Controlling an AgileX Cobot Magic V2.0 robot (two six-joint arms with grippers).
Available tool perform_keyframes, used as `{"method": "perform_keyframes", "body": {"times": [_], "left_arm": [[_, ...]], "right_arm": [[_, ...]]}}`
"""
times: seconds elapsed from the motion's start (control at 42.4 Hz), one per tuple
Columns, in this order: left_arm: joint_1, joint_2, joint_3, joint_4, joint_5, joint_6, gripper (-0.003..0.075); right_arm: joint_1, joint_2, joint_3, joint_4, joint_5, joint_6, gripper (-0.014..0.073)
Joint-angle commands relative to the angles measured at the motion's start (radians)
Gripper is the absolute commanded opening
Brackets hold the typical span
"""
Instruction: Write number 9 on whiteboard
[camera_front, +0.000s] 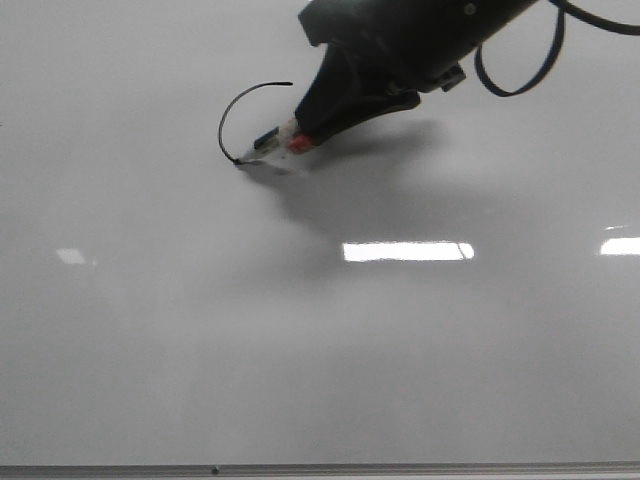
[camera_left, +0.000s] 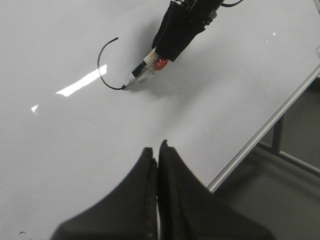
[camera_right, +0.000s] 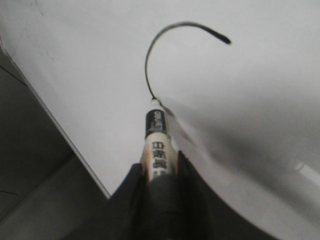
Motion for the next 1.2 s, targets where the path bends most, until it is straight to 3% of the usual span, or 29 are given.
{"method": "perform_keyframes", "body": {"times": [0.0,0.401,0.825,0.967,1.179], "left_arm": [[0.002,0.007,-0.028,-0.044,-0.054,-0.013,-0.0019],[0.002,0.007,-0.028,-0.044,-0.054,-0.013,-0.0019],[0.002,0.007,-0.028,-0.044,-0.054,-0.013,-0.0019],[0.002,0.007,-0.028,-0.044,-0.054,-0.013,-0.0019],[0.002,0.015,-0.036,-0.092,-0.03,-0.008,-0.0016]], "right_arm": [[-0.058,-0.082,-0.009,0.015,-0.081,-0.001,-0.0057],[-0.071,-0.121,-0.067,0.012,-0.048,-0.002,-0.0057],[-0.011,-0.03,0.177,-0.028,-0.128,-0.002,-0.0057],[-0.01,-0.049,0.172,-0.027,-0.055,-0.013,-0.0057],[0.032,-0.19,0.172,-0.022,0.081,-0.153,-0.0057]]}}
